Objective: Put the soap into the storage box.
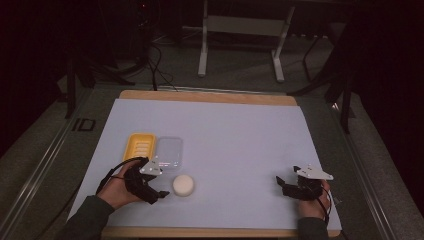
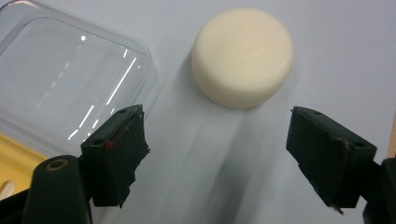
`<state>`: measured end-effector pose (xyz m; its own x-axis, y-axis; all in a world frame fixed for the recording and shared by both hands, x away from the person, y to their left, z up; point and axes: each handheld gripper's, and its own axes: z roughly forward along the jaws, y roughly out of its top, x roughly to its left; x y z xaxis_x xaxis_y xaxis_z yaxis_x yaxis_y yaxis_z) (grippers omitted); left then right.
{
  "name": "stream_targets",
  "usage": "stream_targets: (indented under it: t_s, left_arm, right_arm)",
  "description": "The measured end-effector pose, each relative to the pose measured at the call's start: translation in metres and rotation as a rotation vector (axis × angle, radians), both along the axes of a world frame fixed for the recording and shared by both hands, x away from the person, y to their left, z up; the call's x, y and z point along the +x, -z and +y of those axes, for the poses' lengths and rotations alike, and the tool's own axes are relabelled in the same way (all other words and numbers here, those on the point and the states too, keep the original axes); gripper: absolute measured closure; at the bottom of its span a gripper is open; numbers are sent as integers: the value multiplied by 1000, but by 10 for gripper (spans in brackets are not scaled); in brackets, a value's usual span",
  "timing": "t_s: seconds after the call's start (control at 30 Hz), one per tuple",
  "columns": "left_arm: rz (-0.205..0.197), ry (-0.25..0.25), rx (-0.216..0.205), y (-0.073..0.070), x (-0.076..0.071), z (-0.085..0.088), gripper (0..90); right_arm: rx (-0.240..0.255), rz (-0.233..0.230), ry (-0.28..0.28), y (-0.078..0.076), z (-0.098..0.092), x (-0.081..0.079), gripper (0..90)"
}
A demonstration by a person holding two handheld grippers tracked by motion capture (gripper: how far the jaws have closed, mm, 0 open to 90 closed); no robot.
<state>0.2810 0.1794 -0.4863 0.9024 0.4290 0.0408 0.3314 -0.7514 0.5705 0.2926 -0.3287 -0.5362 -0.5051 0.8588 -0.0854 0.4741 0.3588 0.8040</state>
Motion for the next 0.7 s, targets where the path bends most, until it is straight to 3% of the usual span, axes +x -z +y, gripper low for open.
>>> stream_targets:
  t_s: [0.2, 0.7]
  left_arm:
    - [10, 12, 34, -3, 1, -5, 152]
    - [25, 70, 102, -4, 8, -25, 147]
  right_arm:
    - [-3, 2, 0, 0, 1, 0, 200]
    - [-8, 1, -2, 0, 1, 0, 200]
